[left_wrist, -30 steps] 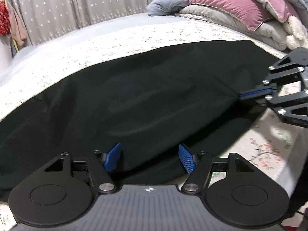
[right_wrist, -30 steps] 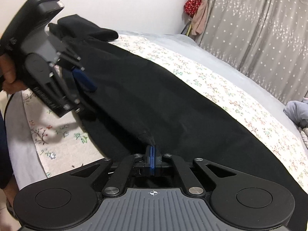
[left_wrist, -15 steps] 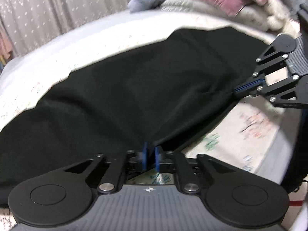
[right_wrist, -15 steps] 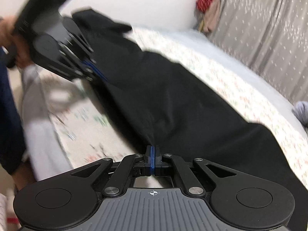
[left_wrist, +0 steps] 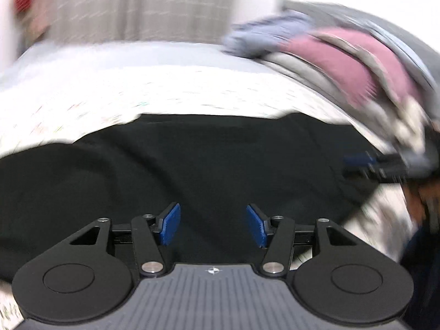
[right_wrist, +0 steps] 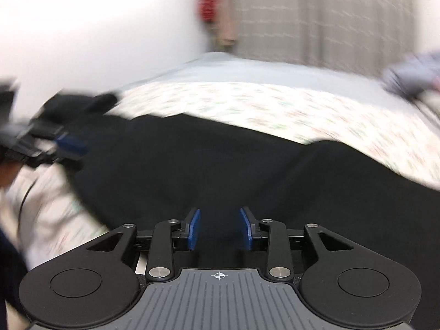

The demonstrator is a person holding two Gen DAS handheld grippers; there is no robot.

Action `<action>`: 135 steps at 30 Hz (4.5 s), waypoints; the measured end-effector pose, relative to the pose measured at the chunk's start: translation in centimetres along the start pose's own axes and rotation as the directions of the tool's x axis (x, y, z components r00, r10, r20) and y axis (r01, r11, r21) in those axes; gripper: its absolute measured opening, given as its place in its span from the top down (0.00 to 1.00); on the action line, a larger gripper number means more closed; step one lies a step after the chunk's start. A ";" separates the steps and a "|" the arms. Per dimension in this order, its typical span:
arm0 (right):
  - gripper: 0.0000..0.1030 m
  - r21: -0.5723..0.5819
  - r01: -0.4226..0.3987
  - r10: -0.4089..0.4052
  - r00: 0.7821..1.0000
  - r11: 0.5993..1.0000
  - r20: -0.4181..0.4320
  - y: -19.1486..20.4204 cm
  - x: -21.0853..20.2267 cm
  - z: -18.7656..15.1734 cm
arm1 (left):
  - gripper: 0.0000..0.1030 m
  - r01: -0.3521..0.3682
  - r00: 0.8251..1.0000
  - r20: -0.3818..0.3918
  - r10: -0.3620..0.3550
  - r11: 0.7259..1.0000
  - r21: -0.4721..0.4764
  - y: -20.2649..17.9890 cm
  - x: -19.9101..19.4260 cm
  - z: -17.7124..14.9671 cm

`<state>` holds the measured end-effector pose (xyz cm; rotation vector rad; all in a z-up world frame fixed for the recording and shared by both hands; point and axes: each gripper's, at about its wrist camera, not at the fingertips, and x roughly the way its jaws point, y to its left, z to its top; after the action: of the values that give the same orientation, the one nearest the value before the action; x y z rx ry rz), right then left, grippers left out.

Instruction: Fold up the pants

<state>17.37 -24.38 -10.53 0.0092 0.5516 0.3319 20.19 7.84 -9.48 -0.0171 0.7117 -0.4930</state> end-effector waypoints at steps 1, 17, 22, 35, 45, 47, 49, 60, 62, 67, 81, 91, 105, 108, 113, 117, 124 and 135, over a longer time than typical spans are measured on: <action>0.69 0.032 0.026 -0.025 1.000 0.999 -0.019 -0.6 0.8 0.2 | 0.39 -0.034 0.999 -0.007 0.033 0.998 -0.060 1.0 0.8 0.4; 0.68 0.288 0.346 -0.309 0.937 0.893 -0.164 -8.9 2.7 0.2 | 0.44 -0.247 0.964 -0.024 0.265 0.853 -0.459 9.4 -0.1 0.6; 0.66 0.187 0.190 -0.178 0.981 0.964 -0.077 -5.6 4.5 4.0 | 0.41 -0.332 0.924 -0.032 0.381 0.758 -0.562 12.4 -0.2 1.2; 0.66 -0.234 -0.194 0.156 0.973 0.953 -0.170 6.2 24.0 17.3 | 0.64 -0.510 0.850 -0.186 0.494 0.678 -0.530 15.1 0.0 -0.3; 0.82 -0.187 -0.362 0.296 0.905 0.913 -0.305 8.2 33.1 18.6 | 0.68 -0.506 0.854 -0.193 0.483 0.683 -0.527 17.3 0.2 0.1; 0.96 -0.151 -0.358 0.303 0.905 0.921 -0.299 7.6 33.2 18.9 | 0.72 -0.513 0.849 -0.193 0.491 0.683 -0.519 17.4 0.2 0.0; 1.00 -0.169 -0.347 0.291 0.914 0.923 -0.283 7.8 32.7 19.0 | 0.74 -0.522 0.844 -0.195 0.500 0.682 -0.512 17.3 0.1 -0.1; 1.00 -0.084 -0.088 0.079 0.991 0.993 -0.105 9.1 30.7 19.6 | 0.88 -0.654 0.740 -0.243 0.628 0.584 -0.482 16.9 -0.2 -0.3; 1.00 -0.095 -0.049 0.037 0.992 0.994 -0.117 9.7 31.6 19.2 | 0.92 -0.660 0.733 -0.250 0.633 0.571 -0.489 17.1 -0.4 -0.4; 1.00 -0.110 0.022 -0.037 0.989 0.994 -0.144 11.0 33.7 17.7 | 0.93 -0.635 0.743 -0.237 0.626 0.546 -0.547 17.6 -1.4 -0.7; 0.73 -0.024 -0.034 0.033 0.999 0.999 -0.023 11.6 25.8 17.9 | 0.59 -0.523 0.826 -0.019 0.563 0.753 -0.400 13.8 0.2 1.8; 0.53 -0.046 0.008 -0.016 0.983 0.999 -0.184 7.0 21.4 11.2 | 0.42 -0.729 0.682 -0.216 0.699 0.626 -0.276 14.0 2.7 0.9; 0.31 0.292 0.429 -0.405 0.903 0.855 -0.142 -18.0 4.2 1.5 | 0.43 -0.766 0.642 -0.244 0.727 0.596 -0.240 13.8 2.4 0.7; 0.29 0.363 0.577 -0.551 0.814 0.731 -0.184 -19.6 1.7 0.2 | 0.47 -0.765 0.642 -0.249 0.726 0.585 -0.268 13.7 1.8 0.8; 0.22 0.523 0.419 -0.460 0.886 0.743 -0.055 -16.8 -3.0 0.0 | 0.50 -0.696 0.707 -0.075 0.703 0.672 -0.255 8.6 0.0 2.6; 0.21 0.340 0.330 -0.342 0.939 0.881 -0.026 -10.3 -0.8 1.4 | 0.49 -0.585 0.805 0.020 0.593 0.800 -0.135 3.0 1.4 2.8; 0.21 0.132 0.302 -0.286 0.950 0.944 -0.129 -5.2 1.5 -0.7 | 0.48 -0.555 0.825 -0.117 0.553 0.831 0.017 0.3 6.5 1.0; 0.21 0.384 0.594 -0.546 0.803 0.707 -0.237 -16.4 -5.2 -4.4 | 0.38 -0.578 0.810 -0.186 0.556 0.811 -0.092 2.9 4.3 -0.7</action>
<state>15.94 -41.88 -13.23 0.2604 0.6974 -0.4203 23.84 8.63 -13.21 0.0981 0.8576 0.1426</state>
